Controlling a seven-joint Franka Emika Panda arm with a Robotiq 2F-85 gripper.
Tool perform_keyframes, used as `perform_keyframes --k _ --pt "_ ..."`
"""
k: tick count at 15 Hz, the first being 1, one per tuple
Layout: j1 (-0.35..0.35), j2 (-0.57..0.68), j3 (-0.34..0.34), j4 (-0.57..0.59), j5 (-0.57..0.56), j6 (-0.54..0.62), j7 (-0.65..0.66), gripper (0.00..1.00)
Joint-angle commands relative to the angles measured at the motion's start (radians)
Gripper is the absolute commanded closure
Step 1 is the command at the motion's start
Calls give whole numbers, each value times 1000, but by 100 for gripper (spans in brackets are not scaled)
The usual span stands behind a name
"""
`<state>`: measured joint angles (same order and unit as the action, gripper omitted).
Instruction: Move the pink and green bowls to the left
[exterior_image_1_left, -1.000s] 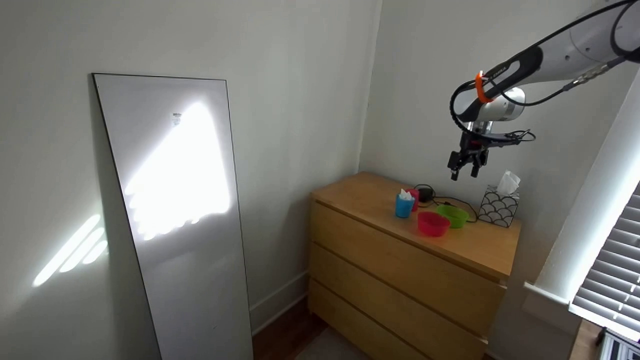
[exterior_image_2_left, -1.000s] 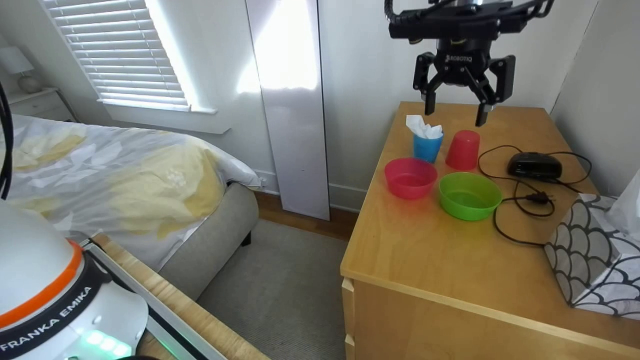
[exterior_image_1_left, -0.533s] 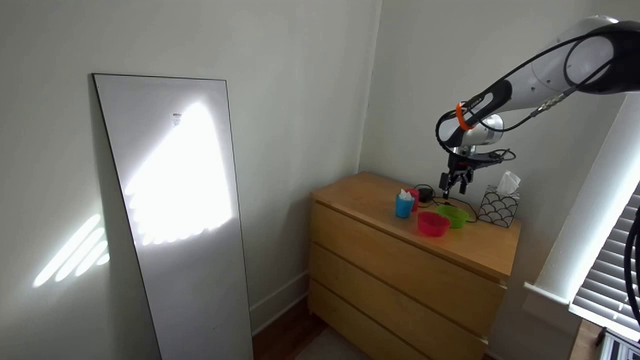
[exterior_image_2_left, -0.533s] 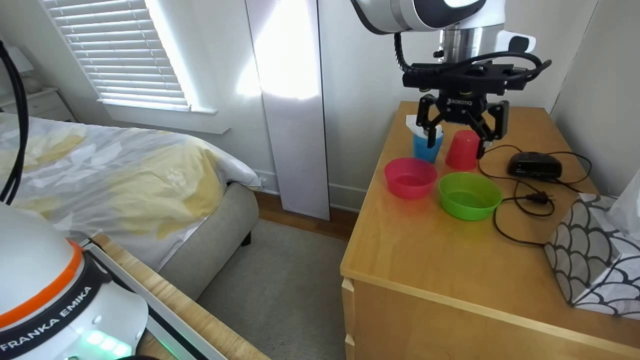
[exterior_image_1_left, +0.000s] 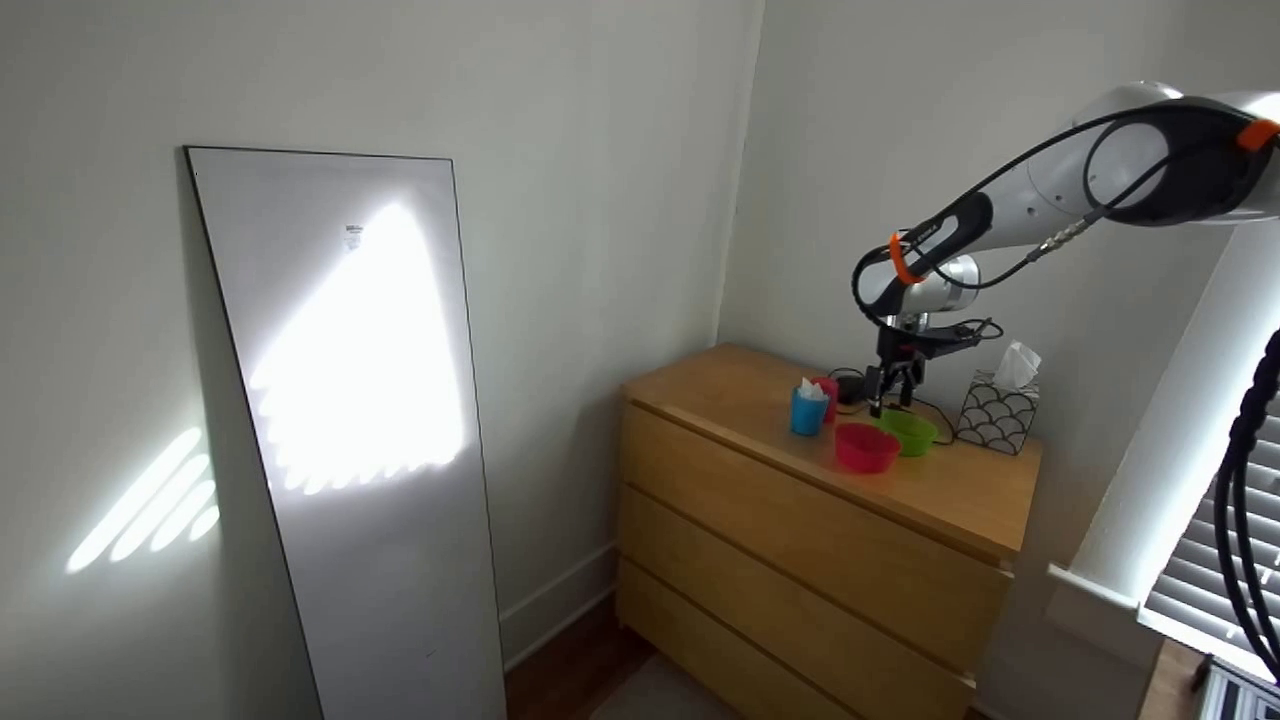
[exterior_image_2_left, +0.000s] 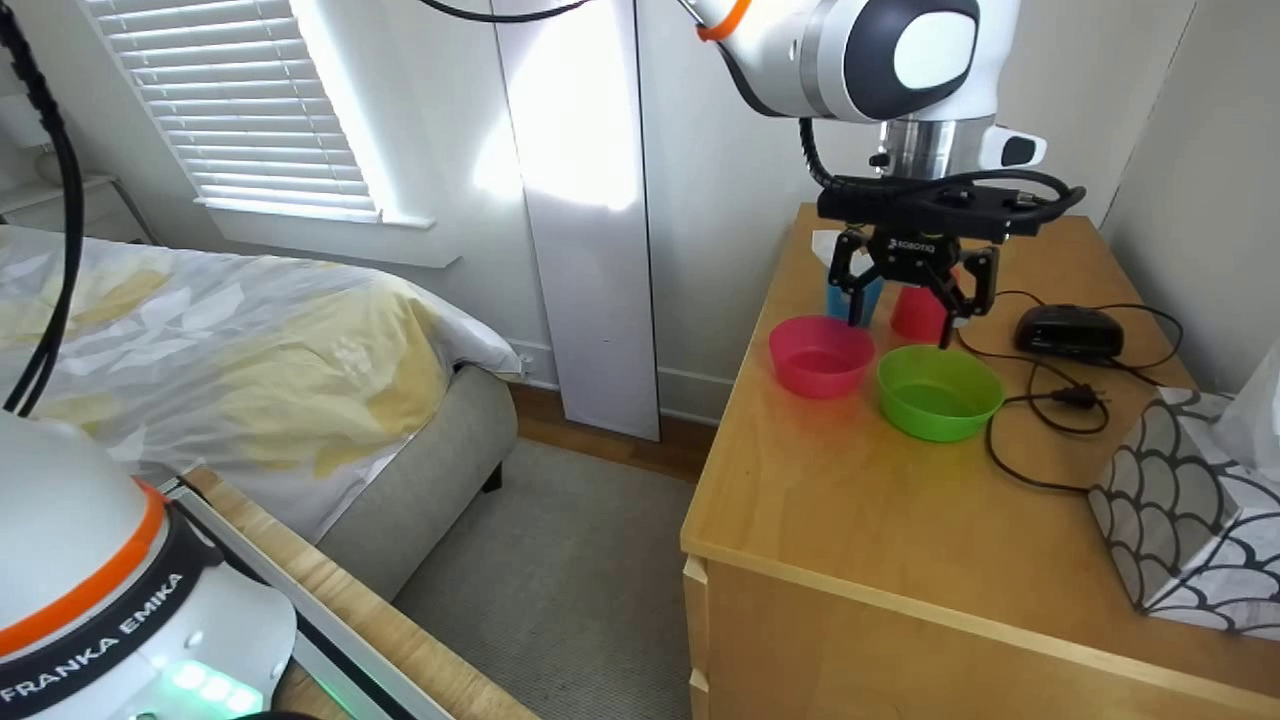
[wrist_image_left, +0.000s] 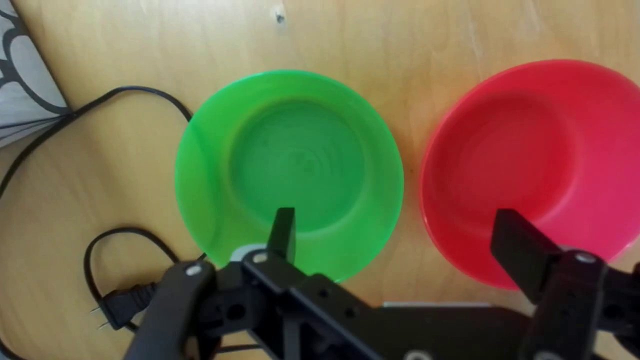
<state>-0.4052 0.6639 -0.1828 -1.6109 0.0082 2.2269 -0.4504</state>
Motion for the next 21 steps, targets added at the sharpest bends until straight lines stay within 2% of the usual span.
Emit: perform_keyframes --k 1,5,6,7,10,16,17,18,19,21 --pt "-35 59 36 65 17 -64 -9 0" --pt "-44 97 49 109 19 -109 -11 0" --pt "-46 108 49 121 20 -99 -6 25" --pt "-49 117 52 133 22 -109 -8 25" --pt "-57 146 56 167 24 -111 -9 51" --pt "-55 187 57 207 8 -121 -6 95" --pt "-49 185 51 204 1 -109 3 99" --pt "-43 176 45 198 -7 -96 12 100" --pt "-33 161 34 182 -18 -73 31 97" --pt "-16 114 20 141 -33 -70 67 100"
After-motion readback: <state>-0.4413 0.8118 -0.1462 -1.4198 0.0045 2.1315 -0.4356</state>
